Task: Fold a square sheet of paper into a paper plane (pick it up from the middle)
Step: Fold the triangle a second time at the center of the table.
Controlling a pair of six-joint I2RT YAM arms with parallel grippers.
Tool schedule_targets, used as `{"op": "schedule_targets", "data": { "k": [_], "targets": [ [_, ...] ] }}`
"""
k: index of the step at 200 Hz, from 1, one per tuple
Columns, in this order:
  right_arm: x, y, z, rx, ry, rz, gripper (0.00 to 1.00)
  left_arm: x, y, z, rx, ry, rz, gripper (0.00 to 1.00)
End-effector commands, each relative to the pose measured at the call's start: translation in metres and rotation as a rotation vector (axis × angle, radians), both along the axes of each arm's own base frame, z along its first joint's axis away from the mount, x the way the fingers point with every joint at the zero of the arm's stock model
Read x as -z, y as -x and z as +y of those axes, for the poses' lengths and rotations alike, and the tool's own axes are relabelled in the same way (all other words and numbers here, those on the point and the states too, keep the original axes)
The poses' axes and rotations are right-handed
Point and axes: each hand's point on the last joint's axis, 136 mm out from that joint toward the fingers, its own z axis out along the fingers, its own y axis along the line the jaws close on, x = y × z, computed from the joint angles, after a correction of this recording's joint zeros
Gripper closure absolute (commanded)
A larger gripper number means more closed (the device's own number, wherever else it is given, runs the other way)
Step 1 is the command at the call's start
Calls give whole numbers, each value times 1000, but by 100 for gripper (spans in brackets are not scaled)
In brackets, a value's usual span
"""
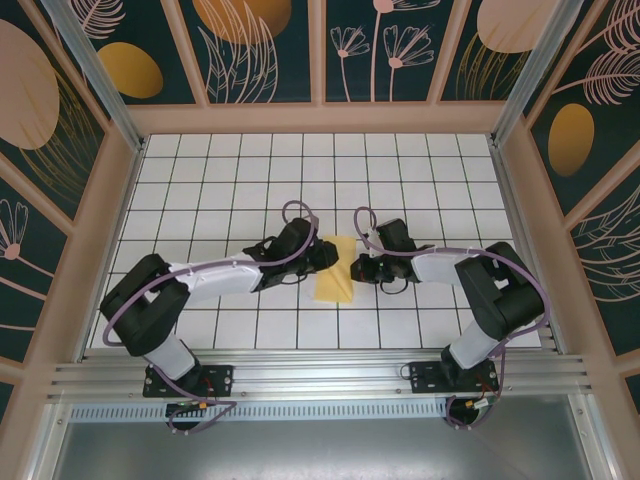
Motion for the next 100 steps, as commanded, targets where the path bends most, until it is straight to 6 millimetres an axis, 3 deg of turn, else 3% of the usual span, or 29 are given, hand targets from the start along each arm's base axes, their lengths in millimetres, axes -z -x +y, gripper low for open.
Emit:
{"op": "schedule_targets", "data": {
  "k": [1, 31, 100],
  "targets": [
    [24, 8, -13, 7, 85, 47, 99, -3, -8, -18, 2, 79, 25, 73],
    [26, 9, -14, 6, 84, 49, 99, 14, -11, -31, 9, 96, 67, 75],
    [27, 9, -14, 6, 86, 52, 99, 55, -8, -15, -24, -27, 125, 77]
  ]
}}
